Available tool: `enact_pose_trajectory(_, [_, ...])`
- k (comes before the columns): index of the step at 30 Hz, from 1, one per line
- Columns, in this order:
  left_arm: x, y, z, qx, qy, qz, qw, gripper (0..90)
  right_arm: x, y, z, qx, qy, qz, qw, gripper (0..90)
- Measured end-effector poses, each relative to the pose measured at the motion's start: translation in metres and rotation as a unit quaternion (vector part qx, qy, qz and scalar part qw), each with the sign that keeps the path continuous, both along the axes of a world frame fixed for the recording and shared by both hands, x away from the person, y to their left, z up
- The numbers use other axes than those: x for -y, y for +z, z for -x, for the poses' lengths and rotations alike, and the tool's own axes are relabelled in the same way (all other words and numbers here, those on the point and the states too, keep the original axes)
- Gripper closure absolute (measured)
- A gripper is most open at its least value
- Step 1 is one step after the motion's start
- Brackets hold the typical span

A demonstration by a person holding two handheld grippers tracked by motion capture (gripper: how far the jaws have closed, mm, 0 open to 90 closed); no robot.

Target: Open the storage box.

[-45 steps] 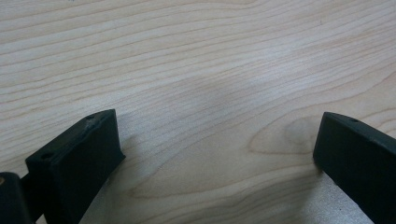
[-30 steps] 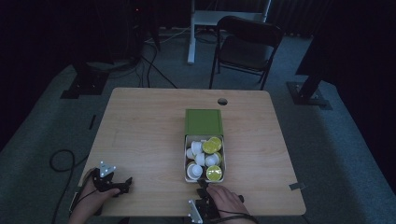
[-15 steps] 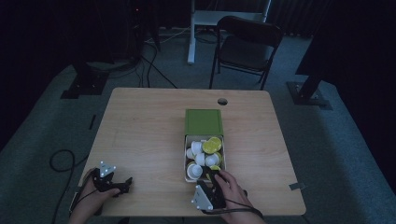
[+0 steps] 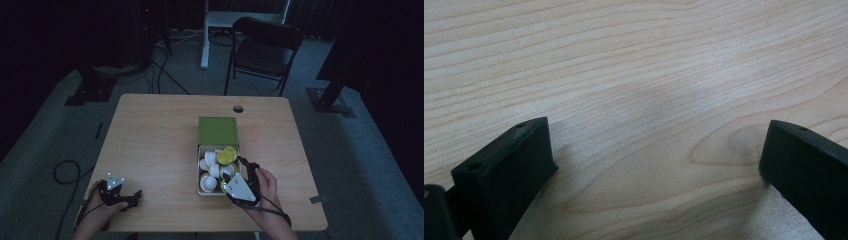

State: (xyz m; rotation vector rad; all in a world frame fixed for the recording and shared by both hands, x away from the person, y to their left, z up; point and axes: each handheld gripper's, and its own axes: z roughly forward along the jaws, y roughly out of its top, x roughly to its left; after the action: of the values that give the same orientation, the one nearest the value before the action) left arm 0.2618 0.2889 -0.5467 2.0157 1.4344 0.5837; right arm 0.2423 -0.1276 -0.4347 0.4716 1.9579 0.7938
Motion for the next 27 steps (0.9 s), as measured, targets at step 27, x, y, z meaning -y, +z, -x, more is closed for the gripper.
enact_pose_trajectory(27, [0.0, 0.0, 0.0, 0.0, 0.0, 0.0, 1.0, 0.9, 0.072, -0.012, -0.033, -0.064, -0.114, -0.178, 0.9753, 15.3])
